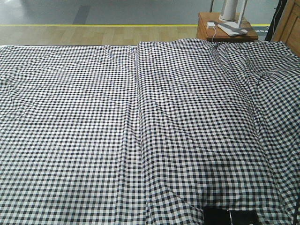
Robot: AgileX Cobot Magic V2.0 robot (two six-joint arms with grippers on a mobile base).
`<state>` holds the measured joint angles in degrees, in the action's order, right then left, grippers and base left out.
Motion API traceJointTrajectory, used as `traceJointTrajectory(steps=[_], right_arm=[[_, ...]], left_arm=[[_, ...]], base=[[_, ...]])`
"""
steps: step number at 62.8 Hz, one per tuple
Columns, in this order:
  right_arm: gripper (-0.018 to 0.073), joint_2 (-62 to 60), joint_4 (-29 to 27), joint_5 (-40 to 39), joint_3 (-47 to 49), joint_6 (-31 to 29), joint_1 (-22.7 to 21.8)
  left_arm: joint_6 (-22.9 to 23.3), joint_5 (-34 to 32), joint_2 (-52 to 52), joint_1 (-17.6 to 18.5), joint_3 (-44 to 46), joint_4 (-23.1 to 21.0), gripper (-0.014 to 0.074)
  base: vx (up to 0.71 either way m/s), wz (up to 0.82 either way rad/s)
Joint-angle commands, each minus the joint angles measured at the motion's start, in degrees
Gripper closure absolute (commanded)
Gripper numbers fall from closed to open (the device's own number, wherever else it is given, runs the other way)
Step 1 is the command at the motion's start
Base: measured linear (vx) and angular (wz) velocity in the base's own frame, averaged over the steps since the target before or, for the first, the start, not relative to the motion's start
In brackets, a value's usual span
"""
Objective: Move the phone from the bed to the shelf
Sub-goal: 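Grasp the black folding phone with the right gripper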
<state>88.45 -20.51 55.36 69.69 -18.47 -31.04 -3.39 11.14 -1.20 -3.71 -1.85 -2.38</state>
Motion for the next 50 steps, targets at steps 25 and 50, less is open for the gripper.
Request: traceJointTrajectory(steps=[25,50], right_arm=[[-0.0071,26.7,-16.7,2.4,1.8,-23.9,-5.5],[-0.0059,43.5,-17.9,6.1,1.8,-30.3,-5.5]], left_arm=[[0.0,-4.2,-0.4,0.1,-0.4,-0.5,0.0595],[0.0,-4.2,-0.4,0.1,-0.4,-0.5,0.0595]], base=[[0.0,0.0],[0.0,0.0]])
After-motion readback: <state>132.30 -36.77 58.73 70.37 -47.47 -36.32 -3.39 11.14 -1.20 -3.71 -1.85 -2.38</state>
